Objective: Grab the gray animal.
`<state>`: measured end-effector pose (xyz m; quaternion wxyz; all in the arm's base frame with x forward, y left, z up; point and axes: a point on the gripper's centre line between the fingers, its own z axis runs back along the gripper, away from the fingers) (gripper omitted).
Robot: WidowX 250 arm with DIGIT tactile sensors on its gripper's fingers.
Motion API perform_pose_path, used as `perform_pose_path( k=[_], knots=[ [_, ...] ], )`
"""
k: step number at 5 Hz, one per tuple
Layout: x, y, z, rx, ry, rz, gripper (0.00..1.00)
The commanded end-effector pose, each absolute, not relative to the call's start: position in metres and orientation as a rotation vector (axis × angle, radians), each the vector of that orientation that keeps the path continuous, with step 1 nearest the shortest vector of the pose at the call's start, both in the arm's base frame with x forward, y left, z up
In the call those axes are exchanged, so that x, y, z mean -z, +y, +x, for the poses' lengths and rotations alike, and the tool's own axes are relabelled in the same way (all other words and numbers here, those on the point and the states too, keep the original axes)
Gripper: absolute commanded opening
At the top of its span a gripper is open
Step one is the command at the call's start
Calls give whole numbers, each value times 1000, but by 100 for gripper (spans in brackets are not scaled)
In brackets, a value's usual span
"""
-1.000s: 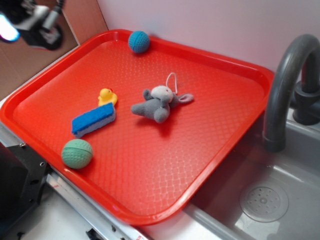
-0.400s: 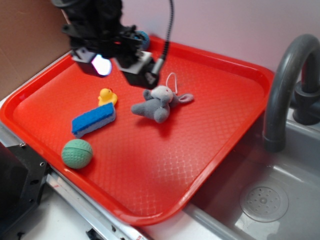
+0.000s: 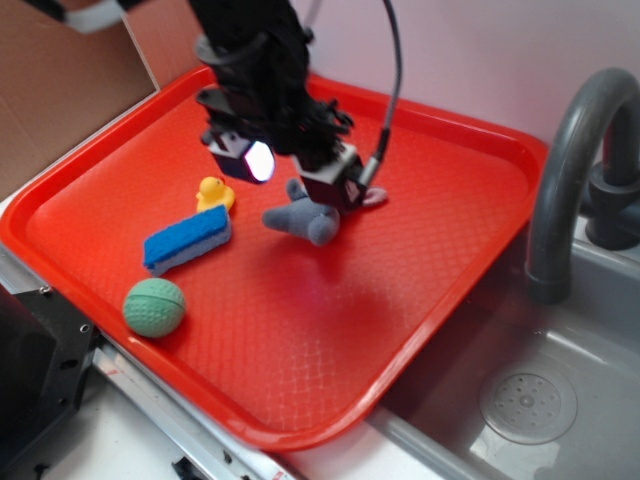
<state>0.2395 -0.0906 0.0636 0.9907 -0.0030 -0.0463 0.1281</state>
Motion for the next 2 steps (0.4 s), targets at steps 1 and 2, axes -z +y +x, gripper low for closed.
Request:
perform_pose_path(
  k=[1, 2],
  knots=[
    [-44, -82, 275, -233, -100, 29, 100],
    [-31, -80, 283, -203, -55, 37, 100]
  ],
)
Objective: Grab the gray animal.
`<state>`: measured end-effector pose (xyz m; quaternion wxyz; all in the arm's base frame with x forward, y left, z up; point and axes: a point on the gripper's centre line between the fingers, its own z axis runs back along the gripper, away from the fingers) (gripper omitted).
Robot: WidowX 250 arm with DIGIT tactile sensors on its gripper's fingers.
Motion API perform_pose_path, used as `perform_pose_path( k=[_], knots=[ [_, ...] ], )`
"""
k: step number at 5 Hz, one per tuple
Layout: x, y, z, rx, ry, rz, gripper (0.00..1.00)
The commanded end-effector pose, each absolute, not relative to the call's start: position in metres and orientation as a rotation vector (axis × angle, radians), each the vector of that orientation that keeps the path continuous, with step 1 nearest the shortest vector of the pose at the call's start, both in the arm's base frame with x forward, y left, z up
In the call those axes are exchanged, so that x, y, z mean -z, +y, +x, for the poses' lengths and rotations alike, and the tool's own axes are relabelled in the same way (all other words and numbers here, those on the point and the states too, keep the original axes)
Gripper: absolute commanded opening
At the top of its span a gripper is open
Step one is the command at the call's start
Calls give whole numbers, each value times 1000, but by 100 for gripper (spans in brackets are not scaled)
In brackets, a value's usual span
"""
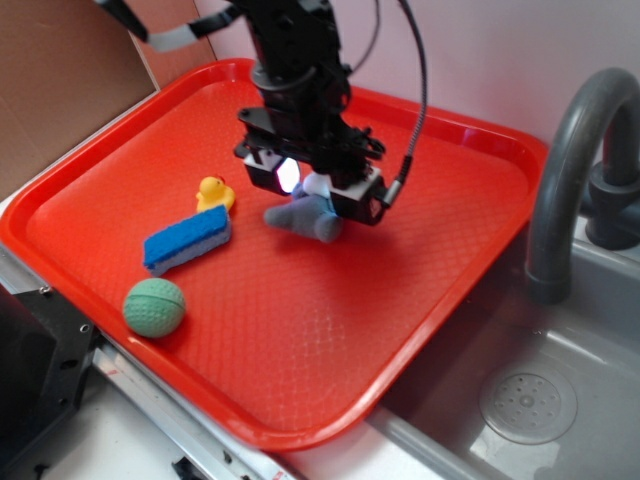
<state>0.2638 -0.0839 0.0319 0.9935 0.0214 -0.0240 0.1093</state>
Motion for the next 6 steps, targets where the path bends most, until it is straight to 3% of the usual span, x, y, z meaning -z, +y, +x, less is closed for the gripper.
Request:
perform_pose_path(
  k=[1, 2, 3, 4, 5, 6],
  knots=[
    [-29, -79, 285, -222, -45, 25, 0],
    [-33, -77, 284, -236, -47, 12, 0],
    [-78, -75, 277, -159, -39, 60, 0],
    [-127, -72, 259, -57, -89, -45, 0],
    [-169, -62, 236, -26, -108, -90, 0],
    [-192, -52, 215, -74, -157, -96, 0]
  ],
)
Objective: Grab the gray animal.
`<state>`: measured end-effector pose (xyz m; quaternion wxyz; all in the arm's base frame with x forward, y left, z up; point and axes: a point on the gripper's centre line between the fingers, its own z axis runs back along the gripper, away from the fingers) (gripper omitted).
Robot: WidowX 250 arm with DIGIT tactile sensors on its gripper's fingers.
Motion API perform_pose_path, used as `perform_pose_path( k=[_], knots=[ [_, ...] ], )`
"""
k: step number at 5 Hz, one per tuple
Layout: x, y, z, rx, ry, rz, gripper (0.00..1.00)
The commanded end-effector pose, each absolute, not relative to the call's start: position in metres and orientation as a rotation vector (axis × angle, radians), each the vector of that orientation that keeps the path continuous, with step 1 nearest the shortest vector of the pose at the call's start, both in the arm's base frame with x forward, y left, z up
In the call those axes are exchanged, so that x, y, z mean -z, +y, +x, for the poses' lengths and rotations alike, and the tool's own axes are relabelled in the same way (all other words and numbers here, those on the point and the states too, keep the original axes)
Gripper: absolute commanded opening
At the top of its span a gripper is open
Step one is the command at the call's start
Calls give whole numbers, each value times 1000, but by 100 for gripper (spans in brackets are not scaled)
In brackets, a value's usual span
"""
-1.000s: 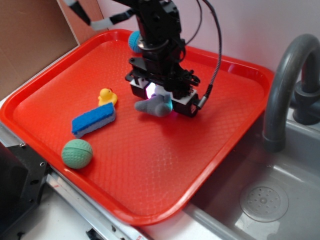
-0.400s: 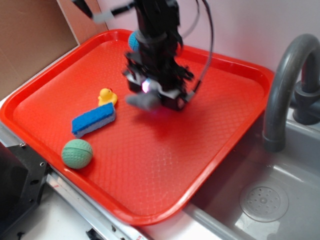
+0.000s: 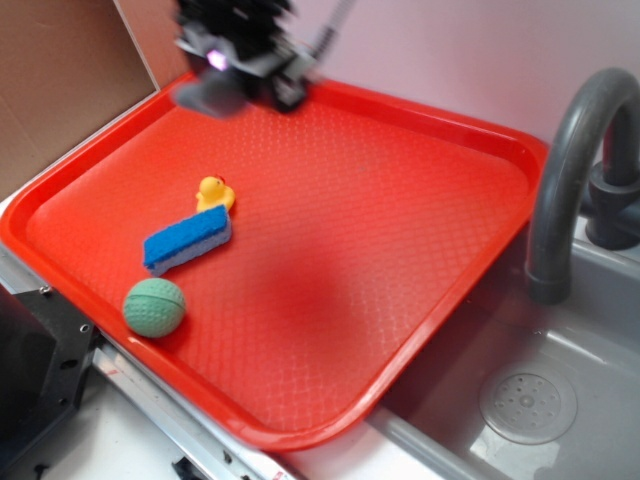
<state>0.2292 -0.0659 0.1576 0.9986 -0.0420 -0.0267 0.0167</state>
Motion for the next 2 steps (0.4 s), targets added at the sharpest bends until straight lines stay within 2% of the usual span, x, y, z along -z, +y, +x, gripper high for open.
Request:
perform_pose_path(
  k=[1, 2],
  knots=[
    [-200, -42, 199, -173, -178, -97, 0],
    [-193, -37, 203, -186, -165, -84, 0]
  ],
)
